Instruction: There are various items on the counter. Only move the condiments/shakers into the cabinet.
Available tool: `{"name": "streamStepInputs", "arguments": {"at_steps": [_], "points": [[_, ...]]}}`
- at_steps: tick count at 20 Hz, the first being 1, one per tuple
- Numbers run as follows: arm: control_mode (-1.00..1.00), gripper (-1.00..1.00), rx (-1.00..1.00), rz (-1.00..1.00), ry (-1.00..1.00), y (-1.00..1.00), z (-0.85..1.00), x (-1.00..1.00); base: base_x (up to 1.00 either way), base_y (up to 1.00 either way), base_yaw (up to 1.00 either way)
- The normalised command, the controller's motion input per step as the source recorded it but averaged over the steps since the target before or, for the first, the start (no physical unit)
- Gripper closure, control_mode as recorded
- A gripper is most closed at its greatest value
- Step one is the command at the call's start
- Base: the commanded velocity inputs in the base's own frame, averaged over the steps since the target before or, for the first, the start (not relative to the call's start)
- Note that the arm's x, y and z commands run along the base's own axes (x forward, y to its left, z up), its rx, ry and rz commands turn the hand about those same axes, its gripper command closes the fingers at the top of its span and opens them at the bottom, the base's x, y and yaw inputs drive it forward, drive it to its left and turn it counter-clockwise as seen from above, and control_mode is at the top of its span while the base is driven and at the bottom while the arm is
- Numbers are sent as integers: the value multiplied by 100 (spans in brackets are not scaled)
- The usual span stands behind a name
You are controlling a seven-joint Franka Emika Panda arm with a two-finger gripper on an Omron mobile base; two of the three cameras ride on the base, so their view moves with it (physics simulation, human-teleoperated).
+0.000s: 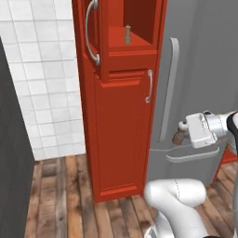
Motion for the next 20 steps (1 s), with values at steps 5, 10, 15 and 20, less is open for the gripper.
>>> {"name": "streamStepInputs", "arguments": {"at_steps": [5,10,15,20], "points": [[100,100,0,0,0,0,0,0,0,9,10],[100,100,0,0,0,0,0,0,33,10,0],[100,100,0,0,0,0,0,0,41,0,0],[100,100,0,0,0,0,0,0,38,4,-1]]}}
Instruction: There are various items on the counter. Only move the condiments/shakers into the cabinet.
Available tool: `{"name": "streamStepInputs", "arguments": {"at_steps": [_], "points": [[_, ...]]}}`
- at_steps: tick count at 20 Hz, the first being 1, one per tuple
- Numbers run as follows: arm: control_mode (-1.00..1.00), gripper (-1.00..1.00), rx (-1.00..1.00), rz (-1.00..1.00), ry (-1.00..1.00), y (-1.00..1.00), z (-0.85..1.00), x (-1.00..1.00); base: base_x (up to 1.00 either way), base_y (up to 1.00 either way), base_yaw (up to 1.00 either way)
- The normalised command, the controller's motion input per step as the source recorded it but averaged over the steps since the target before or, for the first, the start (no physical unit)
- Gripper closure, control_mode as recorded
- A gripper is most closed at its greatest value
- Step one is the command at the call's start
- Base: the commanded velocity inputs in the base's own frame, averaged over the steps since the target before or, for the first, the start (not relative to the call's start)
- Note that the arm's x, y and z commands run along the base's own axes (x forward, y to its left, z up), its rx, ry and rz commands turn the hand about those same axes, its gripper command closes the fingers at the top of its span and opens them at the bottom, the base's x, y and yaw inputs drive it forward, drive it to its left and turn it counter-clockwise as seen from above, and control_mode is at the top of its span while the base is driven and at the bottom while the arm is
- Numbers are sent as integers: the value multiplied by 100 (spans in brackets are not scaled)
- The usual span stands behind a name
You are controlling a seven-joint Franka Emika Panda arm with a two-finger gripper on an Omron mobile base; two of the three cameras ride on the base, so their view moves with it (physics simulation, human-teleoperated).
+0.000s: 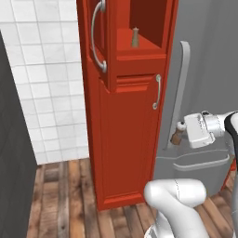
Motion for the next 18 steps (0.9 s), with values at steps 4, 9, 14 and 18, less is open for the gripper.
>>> {"name": "streamStepInputs", "arguments": {"at_steps": [4,9,14,18], "points": [[100,100,0,0,0,0,0,0,50,16,0],[100,100,0,0,0,0,0,0,68,27,0],[100,100,0,0,0,0,0,0,70,21,0],[100,100,0,0,0,0,0,0,51,25,0]]}}
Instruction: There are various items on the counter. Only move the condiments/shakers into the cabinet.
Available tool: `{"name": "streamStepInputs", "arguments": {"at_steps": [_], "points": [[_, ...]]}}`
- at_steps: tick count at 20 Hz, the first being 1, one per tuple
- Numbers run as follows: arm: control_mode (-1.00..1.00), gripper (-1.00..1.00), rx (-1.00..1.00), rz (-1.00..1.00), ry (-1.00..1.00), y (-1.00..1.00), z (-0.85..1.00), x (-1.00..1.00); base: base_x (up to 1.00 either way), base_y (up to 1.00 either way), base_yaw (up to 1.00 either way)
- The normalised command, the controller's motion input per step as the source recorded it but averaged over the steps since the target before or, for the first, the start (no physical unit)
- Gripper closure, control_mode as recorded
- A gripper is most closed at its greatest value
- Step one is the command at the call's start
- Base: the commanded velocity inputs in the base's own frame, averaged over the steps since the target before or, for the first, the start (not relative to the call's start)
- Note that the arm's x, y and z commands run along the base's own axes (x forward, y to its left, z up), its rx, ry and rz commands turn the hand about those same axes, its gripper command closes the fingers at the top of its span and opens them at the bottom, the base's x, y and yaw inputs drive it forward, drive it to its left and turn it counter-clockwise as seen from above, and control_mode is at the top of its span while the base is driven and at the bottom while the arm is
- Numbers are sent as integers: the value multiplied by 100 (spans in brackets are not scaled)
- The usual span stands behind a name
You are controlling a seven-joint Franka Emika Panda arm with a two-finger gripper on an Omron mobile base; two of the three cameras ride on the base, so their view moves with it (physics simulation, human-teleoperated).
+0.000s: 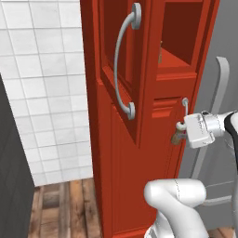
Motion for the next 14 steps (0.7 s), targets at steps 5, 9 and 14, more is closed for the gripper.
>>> {"name": "streamStepInputs", "arguments": {"at_steps": [5,9,14], "points": [[-100,100,0,-4,0,0,15,-13,10,9,-7],[-100,100,0,-8,-1,5,90,-58,0,0,0],[-100,100,-1,-5,0,52,100,-18,0,0,0]]}}
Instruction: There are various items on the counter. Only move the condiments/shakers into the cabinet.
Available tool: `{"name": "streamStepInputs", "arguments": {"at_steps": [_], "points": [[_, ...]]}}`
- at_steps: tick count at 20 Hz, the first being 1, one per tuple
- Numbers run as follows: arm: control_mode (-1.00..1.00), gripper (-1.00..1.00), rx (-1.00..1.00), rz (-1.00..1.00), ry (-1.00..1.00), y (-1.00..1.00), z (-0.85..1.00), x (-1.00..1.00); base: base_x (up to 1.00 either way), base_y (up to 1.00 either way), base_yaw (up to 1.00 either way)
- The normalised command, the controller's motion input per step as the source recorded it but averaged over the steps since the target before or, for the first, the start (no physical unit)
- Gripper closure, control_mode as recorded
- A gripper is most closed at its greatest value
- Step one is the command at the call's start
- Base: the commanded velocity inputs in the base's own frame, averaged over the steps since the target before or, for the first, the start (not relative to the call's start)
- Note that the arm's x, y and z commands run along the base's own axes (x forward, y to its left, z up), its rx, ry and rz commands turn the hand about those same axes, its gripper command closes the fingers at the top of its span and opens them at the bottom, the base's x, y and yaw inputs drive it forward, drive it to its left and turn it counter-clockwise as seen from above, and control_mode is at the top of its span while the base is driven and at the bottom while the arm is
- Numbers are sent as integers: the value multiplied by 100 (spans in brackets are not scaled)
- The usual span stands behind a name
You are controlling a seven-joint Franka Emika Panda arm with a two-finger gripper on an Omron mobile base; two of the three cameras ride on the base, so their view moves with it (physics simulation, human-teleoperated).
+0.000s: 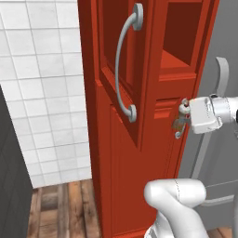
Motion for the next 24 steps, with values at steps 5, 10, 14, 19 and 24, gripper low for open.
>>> {"name": "streamStepInputs", "arguments": {"at_steps": [5,10,14,19,24], "points": [[-100,100,-7,-17,10,75,90,14,0,0,0],[-100,100,-4,-29,15,35,79,21,0,0,0],[-100,100,0,-21,19,0,79,22,0,0,0],[-100,100,0,-18,15,-13,58,20,0,0,0],[-100,100,-1,-5,-6,-10,11,1,0,0,0]]}}
